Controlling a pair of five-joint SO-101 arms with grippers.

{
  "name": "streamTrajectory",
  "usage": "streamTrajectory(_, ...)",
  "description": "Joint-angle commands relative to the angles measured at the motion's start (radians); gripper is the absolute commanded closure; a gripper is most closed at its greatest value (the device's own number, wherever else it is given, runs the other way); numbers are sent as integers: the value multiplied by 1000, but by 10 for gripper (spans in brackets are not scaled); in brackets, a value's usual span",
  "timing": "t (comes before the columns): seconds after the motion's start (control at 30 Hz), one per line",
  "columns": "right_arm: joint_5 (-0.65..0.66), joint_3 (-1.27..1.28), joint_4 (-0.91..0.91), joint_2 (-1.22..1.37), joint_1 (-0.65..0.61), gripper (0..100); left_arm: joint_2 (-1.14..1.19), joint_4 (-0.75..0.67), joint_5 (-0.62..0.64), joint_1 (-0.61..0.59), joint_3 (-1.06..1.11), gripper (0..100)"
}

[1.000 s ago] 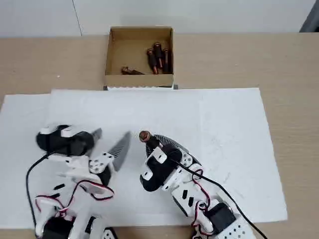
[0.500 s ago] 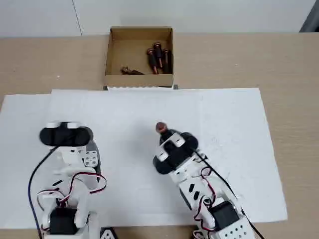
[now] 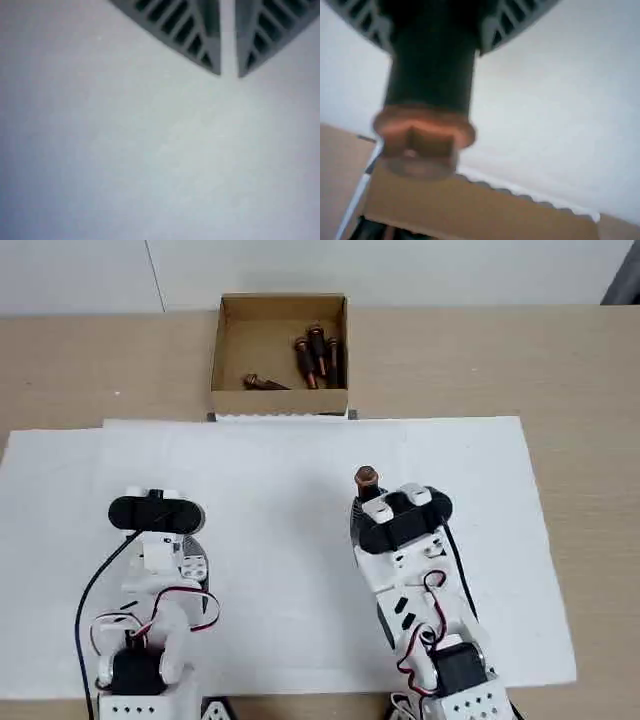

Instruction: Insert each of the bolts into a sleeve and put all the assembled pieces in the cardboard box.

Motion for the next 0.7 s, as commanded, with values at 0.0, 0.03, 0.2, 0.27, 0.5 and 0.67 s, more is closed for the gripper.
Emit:
streamTrajectory(0.0,-49,-89,-1,-8,7,996,-11,-11,-2,3,-4,994)
streamTrajectory(0.03,-48,-107,-1,-7,7,996,-11,-11,-2,3,-4,994)
streamTrajectory(0.2,-46,-204,-8,10,7,996,-11,-8,3,-5,-4,994)
streamTrajectory(0.27,-44,-238,-7,56,13,996,-11,-11,3,2,-4,994)
streamTrajectory(0.5,-46,-446,-124,420,13,996,-11,-12,3,3,-4,993)
streamTrajectory(0.67,-46,-658,-274,803,13,996,-11,-12,3,3,-4,993)
